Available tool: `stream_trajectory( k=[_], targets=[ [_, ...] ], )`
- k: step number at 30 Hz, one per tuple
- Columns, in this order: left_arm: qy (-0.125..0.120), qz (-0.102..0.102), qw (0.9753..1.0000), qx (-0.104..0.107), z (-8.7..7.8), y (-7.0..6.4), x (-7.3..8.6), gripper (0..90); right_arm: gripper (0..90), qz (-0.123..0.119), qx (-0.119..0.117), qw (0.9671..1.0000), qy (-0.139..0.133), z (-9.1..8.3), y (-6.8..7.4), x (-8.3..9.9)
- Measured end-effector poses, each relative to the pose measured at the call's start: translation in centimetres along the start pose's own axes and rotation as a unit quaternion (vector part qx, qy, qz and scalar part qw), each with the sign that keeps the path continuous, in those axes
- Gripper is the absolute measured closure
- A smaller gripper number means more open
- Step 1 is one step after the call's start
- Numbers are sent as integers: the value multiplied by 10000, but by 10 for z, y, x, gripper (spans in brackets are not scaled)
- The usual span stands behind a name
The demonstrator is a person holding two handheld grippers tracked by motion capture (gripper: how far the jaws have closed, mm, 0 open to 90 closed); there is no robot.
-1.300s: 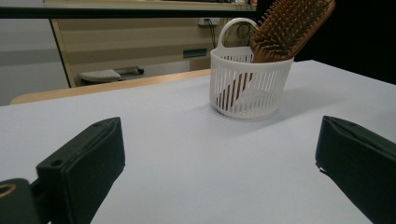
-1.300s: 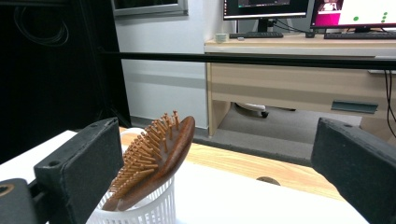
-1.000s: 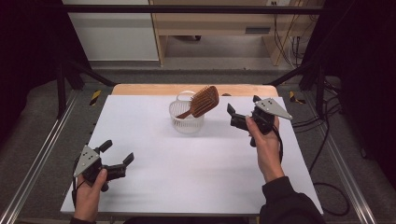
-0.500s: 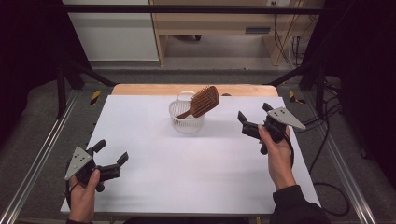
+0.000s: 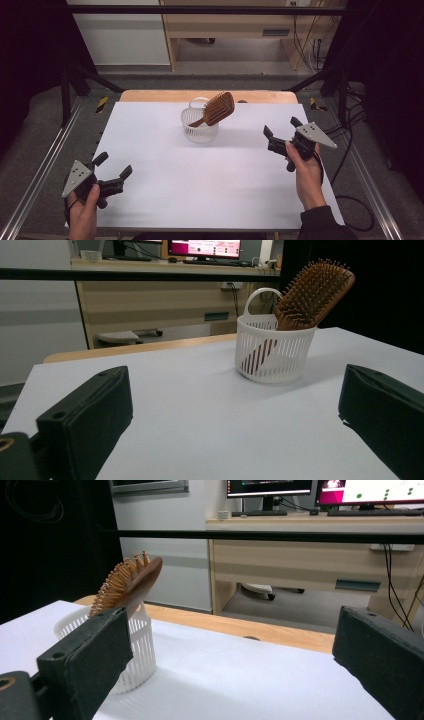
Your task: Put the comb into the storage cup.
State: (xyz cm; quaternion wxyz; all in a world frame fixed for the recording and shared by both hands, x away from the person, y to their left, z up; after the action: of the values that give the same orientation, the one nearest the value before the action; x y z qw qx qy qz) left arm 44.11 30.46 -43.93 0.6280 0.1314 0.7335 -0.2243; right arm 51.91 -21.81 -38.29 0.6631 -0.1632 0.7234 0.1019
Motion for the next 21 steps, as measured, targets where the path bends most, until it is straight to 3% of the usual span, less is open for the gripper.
stream_trajectory(
  k=[21],
  targets=[
    [-6, -19, 10000, -67, -1, 4, 0, 11, 20, 56, 326, 9994, 66, -26, -22, 30]
  ],
)
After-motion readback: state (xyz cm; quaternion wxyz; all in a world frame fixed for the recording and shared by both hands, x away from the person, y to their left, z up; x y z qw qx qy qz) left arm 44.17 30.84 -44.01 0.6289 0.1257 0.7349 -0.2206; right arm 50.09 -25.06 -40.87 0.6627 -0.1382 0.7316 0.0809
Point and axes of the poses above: each handheld gripper's, and its own axes: z roughly forward along the jaws, x roughly out of its underside, y roughly to its left, the point moved 4 cm from there along z, roughly forward along the jaws, and after that the axes turned 7 degrees about -z, right-handed, at the moved point
